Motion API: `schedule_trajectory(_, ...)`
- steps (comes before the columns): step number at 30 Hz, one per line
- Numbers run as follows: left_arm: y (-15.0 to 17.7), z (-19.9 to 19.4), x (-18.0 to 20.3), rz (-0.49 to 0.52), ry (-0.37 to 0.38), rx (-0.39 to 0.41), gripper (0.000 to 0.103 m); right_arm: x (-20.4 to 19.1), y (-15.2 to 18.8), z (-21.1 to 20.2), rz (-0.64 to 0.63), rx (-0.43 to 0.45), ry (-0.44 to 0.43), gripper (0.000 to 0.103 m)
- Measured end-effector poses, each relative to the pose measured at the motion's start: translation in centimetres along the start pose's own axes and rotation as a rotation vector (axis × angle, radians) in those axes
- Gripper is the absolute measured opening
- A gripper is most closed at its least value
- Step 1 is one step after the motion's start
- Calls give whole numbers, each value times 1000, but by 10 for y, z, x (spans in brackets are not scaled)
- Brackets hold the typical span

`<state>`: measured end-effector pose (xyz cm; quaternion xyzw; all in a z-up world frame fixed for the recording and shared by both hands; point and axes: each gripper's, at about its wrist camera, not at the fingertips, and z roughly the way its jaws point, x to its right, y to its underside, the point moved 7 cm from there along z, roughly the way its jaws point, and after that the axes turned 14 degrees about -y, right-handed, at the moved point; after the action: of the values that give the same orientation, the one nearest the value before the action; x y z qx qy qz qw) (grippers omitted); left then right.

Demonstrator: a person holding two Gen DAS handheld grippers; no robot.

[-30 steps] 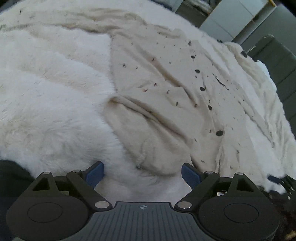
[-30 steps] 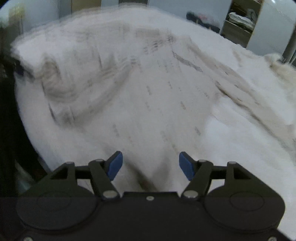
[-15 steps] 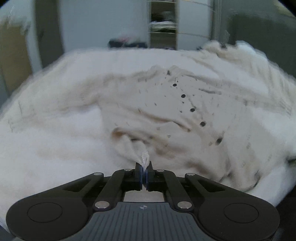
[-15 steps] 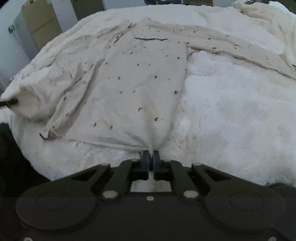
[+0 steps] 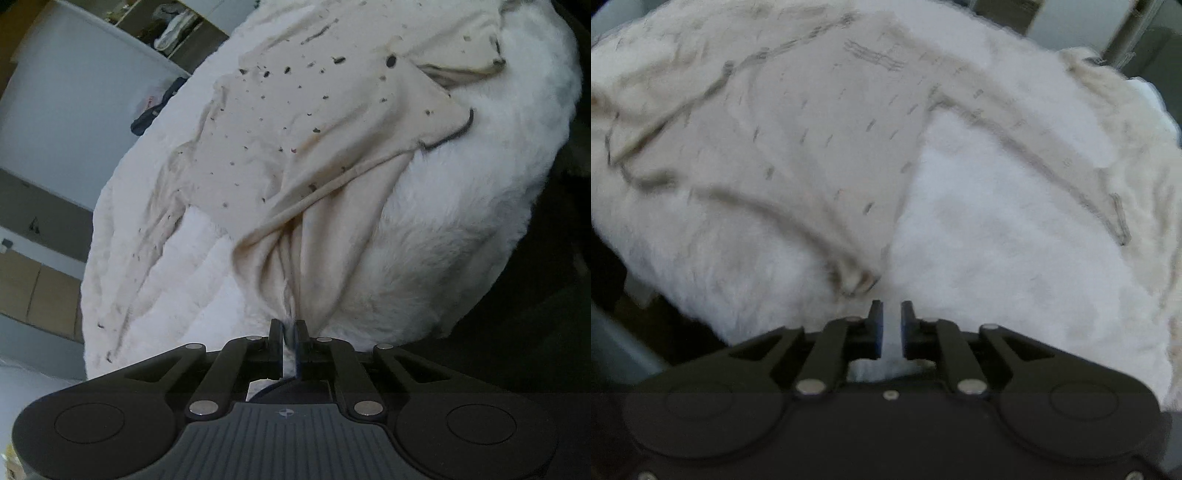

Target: Fold clothes

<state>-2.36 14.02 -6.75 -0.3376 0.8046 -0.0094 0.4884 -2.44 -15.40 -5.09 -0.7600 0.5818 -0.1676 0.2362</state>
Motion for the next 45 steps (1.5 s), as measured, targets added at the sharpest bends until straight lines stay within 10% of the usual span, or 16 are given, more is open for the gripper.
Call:
schedule_trajectory(5,8,5,2,-7,-7,-21,6,-91,-50,-1,-158,151,-293,52)
schedule_trajectory(7,8,3,4,3,-25,-14,8,-142,-70,18,-279,192,-376,52)
schedule_trajectory(13,-2,-17,17,65,-34,110,21,-233,-67,69,-860,217,-276,51)
schedule_trajectory(18,-31,-27,45,129,11,225,26,-272,-57,112,-1130,148,-219,20)
schedule_trajectory(19,-36,-27,50,144,14,238,26,-272,-58,116,-1140,129,-226,0)
schedule_trajectory(29,-85,-17,77,248,66,350,34,-151,-147,97,-628,162,-176,5)
schedule_trajectory(32,-82,-11,77,260,67,332,34,-165,-117,82,-791,184,-291,33)
schedule_trajectory(37,-78,-11,76,268,60,337,44,-191,-53,84,-1051,81,-340,41)
schedule_trajectory(39,-81,-11,78,265,70,353,45,-196,-40,91,-1069,63,-319,36)
schedule_trajectory(41,-88,-9,84,279,70,375,47,-196,-43,97,-1005,54,-327,6)
schedule_trajectory(45,-110,-1,106,393,81,456,55,-196,-58,94,-946,60,-362,1)
